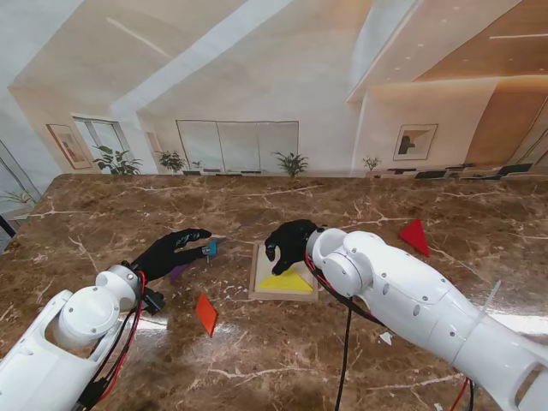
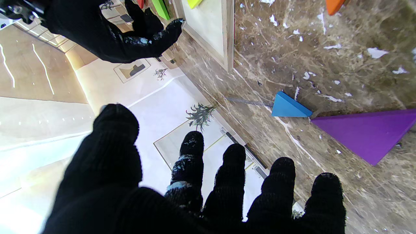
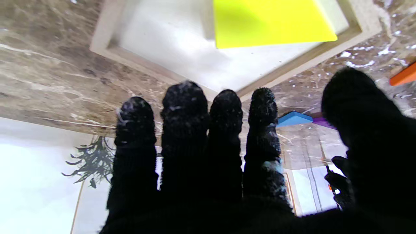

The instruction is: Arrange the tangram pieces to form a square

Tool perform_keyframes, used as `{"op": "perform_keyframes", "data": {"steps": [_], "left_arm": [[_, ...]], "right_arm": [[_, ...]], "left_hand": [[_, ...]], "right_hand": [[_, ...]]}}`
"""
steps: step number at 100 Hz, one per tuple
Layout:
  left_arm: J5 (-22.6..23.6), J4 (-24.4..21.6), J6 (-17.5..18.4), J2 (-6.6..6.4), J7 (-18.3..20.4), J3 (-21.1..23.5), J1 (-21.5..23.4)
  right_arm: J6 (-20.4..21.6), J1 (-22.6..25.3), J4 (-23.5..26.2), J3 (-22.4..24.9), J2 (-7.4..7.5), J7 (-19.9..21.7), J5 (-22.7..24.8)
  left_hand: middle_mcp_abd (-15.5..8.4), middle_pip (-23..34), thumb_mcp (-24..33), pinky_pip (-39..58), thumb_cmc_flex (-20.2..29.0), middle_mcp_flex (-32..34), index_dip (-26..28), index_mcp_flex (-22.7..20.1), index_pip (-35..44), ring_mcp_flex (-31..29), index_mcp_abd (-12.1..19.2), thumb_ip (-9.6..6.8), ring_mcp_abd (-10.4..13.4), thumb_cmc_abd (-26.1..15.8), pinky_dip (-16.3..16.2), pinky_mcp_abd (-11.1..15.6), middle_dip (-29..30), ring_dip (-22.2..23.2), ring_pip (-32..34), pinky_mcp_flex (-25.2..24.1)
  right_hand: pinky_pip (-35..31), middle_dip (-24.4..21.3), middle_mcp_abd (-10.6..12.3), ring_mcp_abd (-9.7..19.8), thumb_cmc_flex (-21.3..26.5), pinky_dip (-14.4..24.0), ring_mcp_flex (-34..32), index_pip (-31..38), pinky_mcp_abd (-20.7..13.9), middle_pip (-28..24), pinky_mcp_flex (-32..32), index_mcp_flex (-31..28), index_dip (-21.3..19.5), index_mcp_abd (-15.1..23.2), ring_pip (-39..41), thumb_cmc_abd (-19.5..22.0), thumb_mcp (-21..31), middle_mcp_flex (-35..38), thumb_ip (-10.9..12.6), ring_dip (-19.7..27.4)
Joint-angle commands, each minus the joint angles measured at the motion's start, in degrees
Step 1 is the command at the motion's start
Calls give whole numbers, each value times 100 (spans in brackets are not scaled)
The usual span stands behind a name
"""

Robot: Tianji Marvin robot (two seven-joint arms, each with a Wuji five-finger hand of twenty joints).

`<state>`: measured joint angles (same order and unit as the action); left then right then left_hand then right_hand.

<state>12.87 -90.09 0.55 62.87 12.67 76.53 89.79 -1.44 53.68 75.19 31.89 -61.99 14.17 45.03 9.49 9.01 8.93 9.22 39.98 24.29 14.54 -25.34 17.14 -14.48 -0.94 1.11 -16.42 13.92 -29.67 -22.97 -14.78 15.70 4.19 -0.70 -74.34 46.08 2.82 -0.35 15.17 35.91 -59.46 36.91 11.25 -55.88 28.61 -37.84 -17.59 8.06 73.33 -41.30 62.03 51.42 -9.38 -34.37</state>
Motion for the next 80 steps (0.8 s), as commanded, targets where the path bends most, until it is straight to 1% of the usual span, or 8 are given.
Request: {"op": "perform_keyframes", "data": {"steps": [1,11,39,53,68,80], "left_arm": [[-2,-17,-27,-6,18,-12,32],[-2,-26,-37,-6,21,-14,33],[-4,-24,-38,-3,9,-27,24],[11,-17,-30,-4,5,-31,18],[16,-19,-29,-4,5,-31,21],[16,-20,-29,-4,5,-31,22]], "right_arm": [[-68,23,-51,-3,51,117,35],[-97,4,-67,-18,65,165,62],[-253,-90,-114,-189,95,327,93],[-338,-129,-133,-271,103,387,92],[-415,-193,-140,-368,112,463,100],[-484,-209,-38,-399,145,594,174]], "left_hand": [[-2,-55,-181,-148,67,130,-123,-89,-68,-12,11,-105,87,-213,-135,89,30,-51,-87,-34],[7,-54,-183,-149,64,132,-123,-83,-70,-5,19,-106,84,-219,-135,90,29,-52,-90,-35],[6,-58,-189,-147,67,126,-123,-84,-69,-7,10,-106,88,-218,-136,88,31,-52,-89,-35],[-6,-53,-192,-146,65,137,-122,-83,-69,-6,22,-107,86,-218,-136,92,29,-53,-90,-34],[-7,-56,-194,-146,65,128,-122,-86,-69,-6,15,-108,93,-219,-137,89,30,-52,-89,-36],[-4,-54,-196,-146,64,133,-121,-86,-68,-6,23,-108,90,-218,-137,97,30,-53,-89,-36]], "right_hand": [[-256,-23,67,55,-261,61,-164,-4,46,-37,46,279,66,43,227,169,-42,110,97,-37],[-257,-28,67,55,-272,62,-164,-79,42,-34,46,491,138,123,227,253,-81,112,116,-36],[-289,-43,72,49,-279,77,-189,-188,24,-22,56,752,282,247,244,495,-164,142,188,-41],[-355,-51,58,35,-286,109,-234,-252,29,-9,81,875,343,263,285,601,-191,203,219,-57],[-430,-43,61,37,-298,151,-274,-353,26,-7,96,1138,415,247,363,660,-243,240,239,-88],[-467,-38,49,48,-308,177,-282,-312,13,0,101,1093,429,298,415,707,-282,263,253,-110]]}}
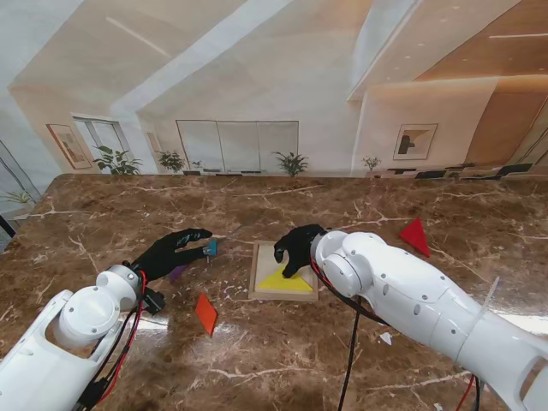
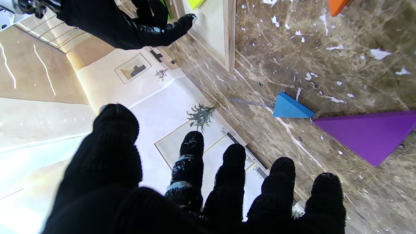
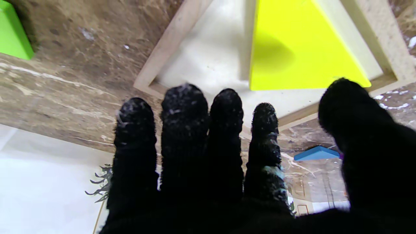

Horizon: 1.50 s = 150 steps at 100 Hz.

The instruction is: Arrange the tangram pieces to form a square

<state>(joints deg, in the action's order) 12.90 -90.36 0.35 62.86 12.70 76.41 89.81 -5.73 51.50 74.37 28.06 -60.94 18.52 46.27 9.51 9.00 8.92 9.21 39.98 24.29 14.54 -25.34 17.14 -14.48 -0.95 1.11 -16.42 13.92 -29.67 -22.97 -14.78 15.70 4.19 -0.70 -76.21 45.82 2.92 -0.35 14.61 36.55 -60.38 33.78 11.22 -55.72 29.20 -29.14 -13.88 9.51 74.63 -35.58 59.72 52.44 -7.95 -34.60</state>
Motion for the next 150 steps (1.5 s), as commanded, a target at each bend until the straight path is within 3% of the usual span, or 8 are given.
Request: {"op": "perform_keyframes", "data": {"steps": [1,17,59,129,150], "left_arm": [[13,8,-9,-4,2,-18,20],[10,-8,-21,-8,22,-12,28],[16,-5,-20,-9,25,-15,33],[12,-5,-19,-9,23,-3,40],[7,-14,-25,-10,31,11,52]], "right_arm": [[-56,5,49,-22,43,168,57],[-82,-35,122,-89,76,312,90],[-95,-171,54,-251,31,274,-12],[-164,-367,189,-575,87,576,3],[-178,-394,146,-628,67,537,-40]], "left_hand": [[-1,-55,-194,-146,65,129,-121,-86,-68,-7,17,-108,87,-217,-137,97,30,-53,-89,-36],[5,-54,-194,-148,67,133,-121,-90,-67,0,9,-108,84,-218,-136,90,30,-53,-92,-41],[2,-52,-197,-147,70,140,-120,-95,-67,-6,12,-109,81,-216,-137,89,28,-53,-90,-37],[10,-53,-199,-146,80,153,-121,-132,-73,-14,-6,-110,90,-223,-136,91,29,-53,-89,-33],[21,-51,-205,-148,77,162,-122,-142,-73,-11,-14,-110,92,-230,-135,91,29,-52,-90,-37]], "right_hand": [[-284,-10,43,51,-255,116,-191,5,13,-17,44,208,60,169,290,145,-55,164,112,-89],[-327,33,59,86,-262,141,-206,-1,-3,-49,63,37,97,264,358,189,-94,172,130,-115],[-339,77,71,102,-297,162,-183,-110,-32,-18,42,405,174,331,382,258,-144,127,150,-122],[-345,161,121,183,-361,168,-145,-106,-108,-90,36,32,222,464,409,413,-234,31,190,-129],[-345,161,118,178,-367,166,-143,-198,-114,-65,28,294,253,424,418,424,-252,-4,193,-130]]}}
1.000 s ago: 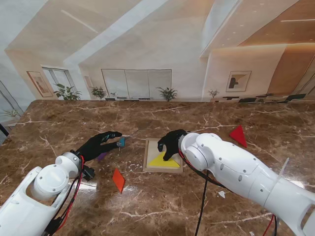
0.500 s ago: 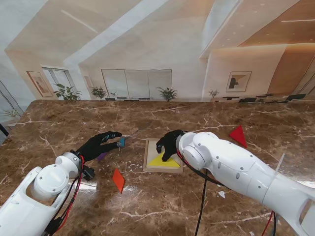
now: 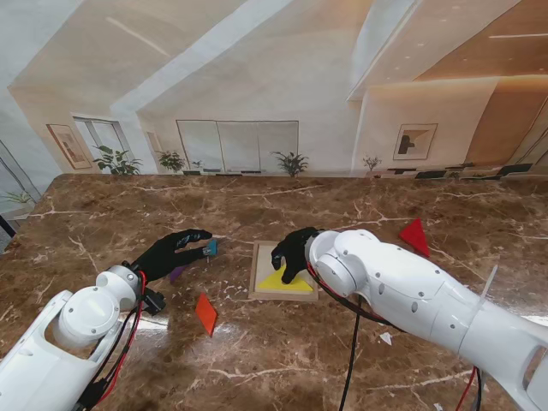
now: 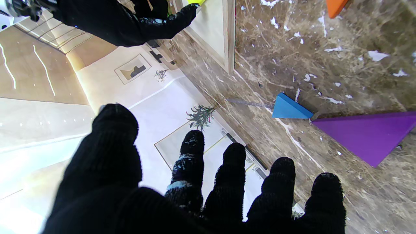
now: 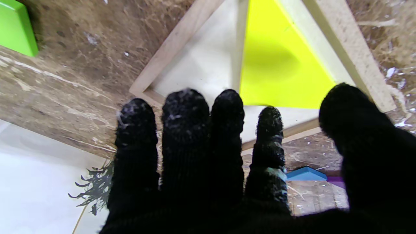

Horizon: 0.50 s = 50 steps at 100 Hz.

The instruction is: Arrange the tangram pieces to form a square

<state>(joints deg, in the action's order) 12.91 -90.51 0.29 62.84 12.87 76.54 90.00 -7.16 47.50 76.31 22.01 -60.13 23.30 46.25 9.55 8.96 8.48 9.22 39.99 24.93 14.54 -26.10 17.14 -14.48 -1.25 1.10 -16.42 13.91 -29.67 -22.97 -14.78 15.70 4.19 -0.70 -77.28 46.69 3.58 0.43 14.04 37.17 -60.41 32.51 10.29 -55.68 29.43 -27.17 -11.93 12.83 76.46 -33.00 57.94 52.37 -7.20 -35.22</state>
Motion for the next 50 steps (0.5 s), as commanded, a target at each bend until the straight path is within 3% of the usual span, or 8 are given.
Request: {"op": "perform_keyframes", "data": {"steps": [1,19,50], "left_arm": [[6,0,-20,-8,14,-2,34],[4,2,-10,-8,16,4,36],[-4,-7,-31,-11,34,15,45]], "right_arm": [[-37,0,-51,-30,-15,60,-43],[-67,-48,-69,-117,-22,73,-81],[-80,-64,-38,-160,-27,78,-69]], "left_hand": [[16,-47,-161,-147,78,100,-121,-71,-71,-12,18,-109,94,-226,-135,90,28,-52,-90,-36],[8,-48,-165,-147,73,98,-121,-68,-73,-14,17,-109,93,-236,-135,90,28,-52,-90,-35],[9,-46,-167,-145,82,108,-121,-77,-73,-18,10,-108,79,-231,-136,89,27,-51,-88,-31]], "right_hand": [[-238,73,52,98,-311,105,-140,-69,-22,-67,4,99,57,93,236,171,-76,2,118,-68],[-242,69,61,107,-318,106,-132,-76,-35,-57,0,226,60,84,244,195,-106,-12,125,-70],[-258,74,89,124,-324,106,-159,275,-42,-83,30,-625,-59,-38,249,181,-75,-23,129,-64]]}}
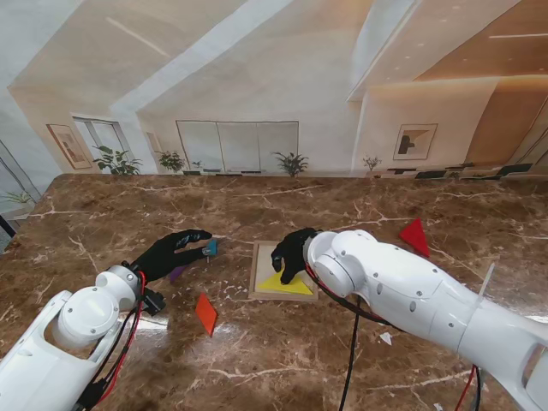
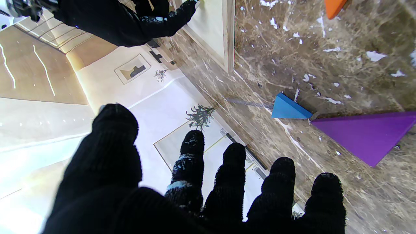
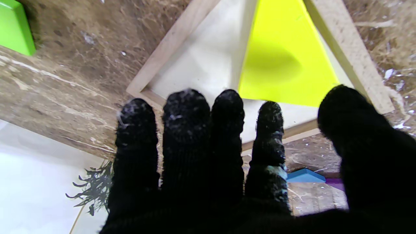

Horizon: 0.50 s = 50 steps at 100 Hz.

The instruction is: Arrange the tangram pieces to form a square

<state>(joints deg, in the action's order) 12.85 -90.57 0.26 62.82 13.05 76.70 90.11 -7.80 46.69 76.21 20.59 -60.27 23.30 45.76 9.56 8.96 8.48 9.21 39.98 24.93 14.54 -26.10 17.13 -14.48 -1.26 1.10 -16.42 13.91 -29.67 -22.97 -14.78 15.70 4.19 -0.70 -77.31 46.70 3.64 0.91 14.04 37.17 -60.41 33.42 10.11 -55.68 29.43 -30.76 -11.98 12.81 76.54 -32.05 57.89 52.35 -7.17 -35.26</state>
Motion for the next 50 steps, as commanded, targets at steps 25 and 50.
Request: {"op": "perform_keyframes", "data": {"steps": [25,50], "left_arm": [[-7,-1,-33,-15,40,5,34],[-16,-16,-68,-20,74,4,33]], "right_arm": [[30,130,14,116,-14,10,-2],[202,310,40,490,-52,-206,16]], "left_hand": [[22,-49,-170,-145,84,105,-122,-83,-74,-13,9,-109,89,-233,-136,92,28,-52,-92,-32],[14,-49,-176,-145,87,98,-122,-74,-78,-13,17,-108,82,-235,-136,92,27,-52,-92,-31]], "right_hand": [[-268,48,53,59,-309,103,-194,111,-10,-84,45,-213,-37,-9,259,52,-41,3,116,-56],[-265,-59,16,36,-298,94,-203,50,25,8,33,93,-34,15,262,-73,28,-8,78,-43]]}}
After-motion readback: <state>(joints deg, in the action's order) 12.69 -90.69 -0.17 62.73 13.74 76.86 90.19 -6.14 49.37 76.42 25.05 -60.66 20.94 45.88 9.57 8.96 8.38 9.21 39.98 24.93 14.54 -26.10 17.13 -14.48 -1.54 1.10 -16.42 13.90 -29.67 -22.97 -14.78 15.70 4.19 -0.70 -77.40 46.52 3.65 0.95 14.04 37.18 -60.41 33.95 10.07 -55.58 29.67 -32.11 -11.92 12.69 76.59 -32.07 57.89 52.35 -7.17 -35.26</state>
